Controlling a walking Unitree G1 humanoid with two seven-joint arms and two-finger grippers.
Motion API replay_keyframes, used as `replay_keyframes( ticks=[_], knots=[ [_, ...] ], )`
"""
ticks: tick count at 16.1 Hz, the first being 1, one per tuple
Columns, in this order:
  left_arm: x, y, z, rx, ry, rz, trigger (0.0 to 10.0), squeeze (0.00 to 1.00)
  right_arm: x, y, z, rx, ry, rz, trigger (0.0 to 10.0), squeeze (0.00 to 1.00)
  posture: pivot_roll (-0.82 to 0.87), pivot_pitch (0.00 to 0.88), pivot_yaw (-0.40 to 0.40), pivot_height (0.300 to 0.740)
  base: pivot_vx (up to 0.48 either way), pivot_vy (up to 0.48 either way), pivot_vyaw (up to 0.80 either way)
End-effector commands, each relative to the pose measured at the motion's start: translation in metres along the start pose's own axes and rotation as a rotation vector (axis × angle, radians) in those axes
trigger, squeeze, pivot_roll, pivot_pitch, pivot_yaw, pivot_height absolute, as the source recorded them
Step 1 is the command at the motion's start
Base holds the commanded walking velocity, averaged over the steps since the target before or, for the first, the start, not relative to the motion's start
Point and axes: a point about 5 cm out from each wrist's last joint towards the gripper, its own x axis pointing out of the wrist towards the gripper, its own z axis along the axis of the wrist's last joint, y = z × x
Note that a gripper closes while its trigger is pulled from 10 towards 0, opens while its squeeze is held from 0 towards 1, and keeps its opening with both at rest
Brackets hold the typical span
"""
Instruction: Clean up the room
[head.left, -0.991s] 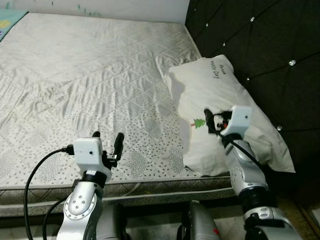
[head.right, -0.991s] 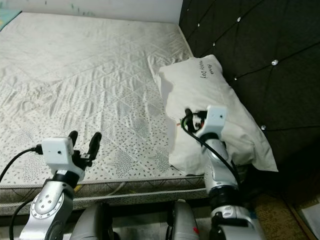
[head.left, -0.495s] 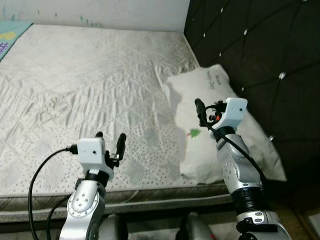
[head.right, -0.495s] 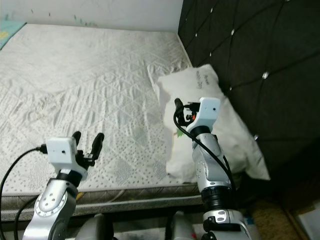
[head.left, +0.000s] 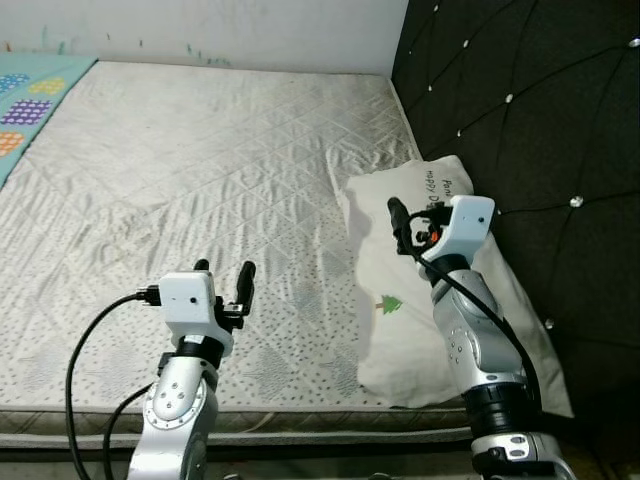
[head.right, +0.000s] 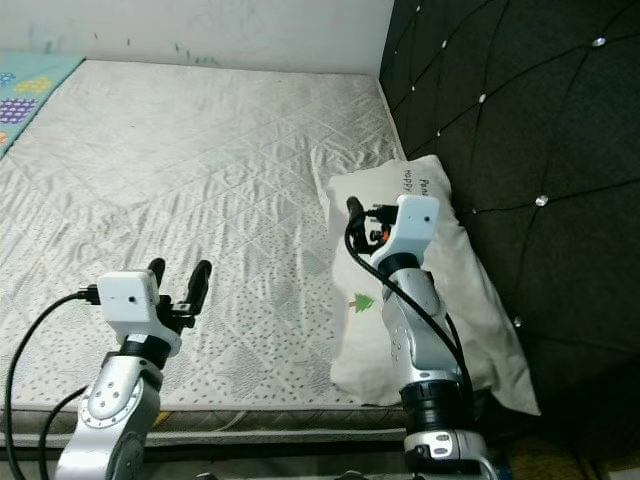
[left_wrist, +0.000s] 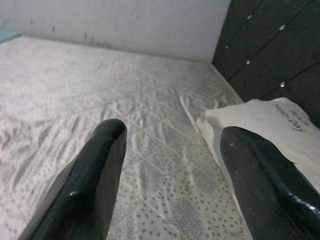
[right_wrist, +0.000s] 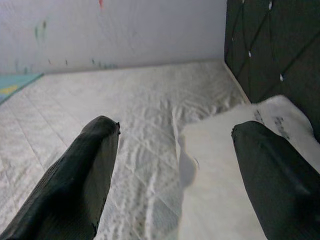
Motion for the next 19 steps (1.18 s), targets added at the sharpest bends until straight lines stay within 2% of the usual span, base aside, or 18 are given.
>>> replay_keyframes(
  ticks=[1,2,3,4,9,19],
  knots=[
    [-0.001,0.002,-0.005,-0.014,0.028,0.013,10.0,0.0,-0.003,0.001,-0.002,-0.009,0.012,0.003,10.0,0.0,0.02,0.095,-0.068,0.74,0.0,0.0,0.0],
    [-0.001,0.002,-0.006,-0.019,0.029,0.006,10.0,0.0,-0.004,0.002,-0.004,-0.012,0.019,0.006,10.0,0.0,0.02,0.094,-0.069,0.74,0.0,0.0,0.0],
    [0.002,-0.004,-0.004,-0.053,0.026,-0.066,10.0,0.0,-0.004,0.005,-0.006,-0.013,0.03,0.009,10.0,0.0,0.02,0.091,-0.07,0.74,0.0,0.0,0.0],
    [0.003,-0.007,-0.003,-0.043,0.018,-0.094,10.0,0.0,-0.004,0.006,-0.006,-0.014,0.031,0.009,10.0,0.0,0.02,0.09,-0.07,0.74,0.0,0.0,-0.4],
    [0.006,-0.014,-0.005,-0.063,0.012,-0.103,10.0,0.0,-0.005,0.015,-0.007,0.014,0.022,0.053,10.0,0.0,0.01,0.086,-0.071,0.74,0.0,0.0,-0.24],
    [0.007,-0.012,-0.004,-0.084,0.009,-0.115,10.0,0.0,-0.005,0.014,-0.009,0.01,0.036,0.051,10.0,0.0,0.02,0.085,-0.079,0.74,0.0,0.0,0.0]
  ],
)
